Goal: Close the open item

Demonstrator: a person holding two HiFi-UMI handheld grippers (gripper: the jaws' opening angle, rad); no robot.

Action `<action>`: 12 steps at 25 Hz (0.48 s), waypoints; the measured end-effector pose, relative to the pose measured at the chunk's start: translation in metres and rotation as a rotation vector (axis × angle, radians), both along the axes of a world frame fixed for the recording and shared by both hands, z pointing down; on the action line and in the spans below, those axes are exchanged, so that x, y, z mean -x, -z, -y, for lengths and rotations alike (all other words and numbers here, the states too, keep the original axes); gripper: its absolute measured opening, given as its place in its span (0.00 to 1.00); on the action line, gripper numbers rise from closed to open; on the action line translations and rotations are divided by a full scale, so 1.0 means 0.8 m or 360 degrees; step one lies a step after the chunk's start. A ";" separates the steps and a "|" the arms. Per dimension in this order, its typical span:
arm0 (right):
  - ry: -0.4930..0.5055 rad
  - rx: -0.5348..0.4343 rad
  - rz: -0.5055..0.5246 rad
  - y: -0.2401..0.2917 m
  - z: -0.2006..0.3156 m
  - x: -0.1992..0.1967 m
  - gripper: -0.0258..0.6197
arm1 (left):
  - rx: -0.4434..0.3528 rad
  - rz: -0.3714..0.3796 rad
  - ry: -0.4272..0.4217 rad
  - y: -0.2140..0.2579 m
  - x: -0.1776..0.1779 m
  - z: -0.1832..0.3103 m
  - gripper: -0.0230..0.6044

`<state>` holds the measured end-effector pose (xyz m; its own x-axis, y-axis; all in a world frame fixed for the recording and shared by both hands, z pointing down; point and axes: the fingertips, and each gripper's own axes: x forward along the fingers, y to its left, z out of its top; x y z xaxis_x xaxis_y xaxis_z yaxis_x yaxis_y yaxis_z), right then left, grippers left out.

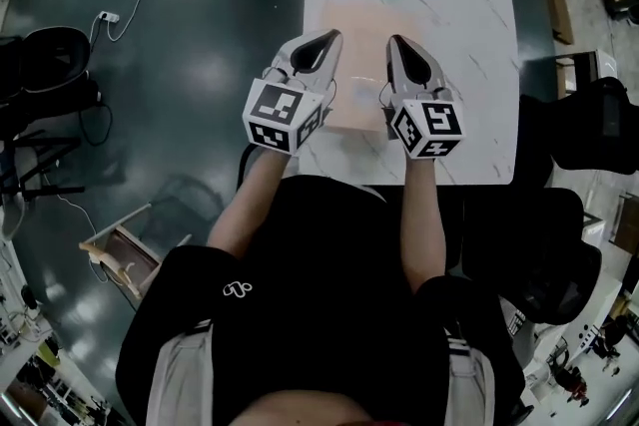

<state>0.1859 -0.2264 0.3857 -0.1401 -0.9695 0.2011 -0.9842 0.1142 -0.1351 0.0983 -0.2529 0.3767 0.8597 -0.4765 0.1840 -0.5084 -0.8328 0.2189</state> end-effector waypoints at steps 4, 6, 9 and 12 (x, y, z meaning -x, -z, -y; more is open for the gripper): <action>-0.0060 -0.0163 0.0005 0.043 -0.014 -0.011 0.03 | -0.0140 -0.0042 0.0015 0.035 -0.010 0.004 0.04; -0.0084 -0.0221 -0.0012 0.057 -0.024 -0.015 0.03 | -0.0182 -0.0049 0.0038 0.042 -0.011 0.003 0.04; -0.0135 -0.0250 -0.0031 0.063 -0.035 -0.025 0.03 | -0.0220 -0.0058 0.0072 0.048 -0.009 0.004 0.03; -0.0173 -0.0239 -0.0021 0.059 -0.040 -0.034 0.03 | -0.0226 -0.0057 0.0078 0.048 -0.009 0.004 0.04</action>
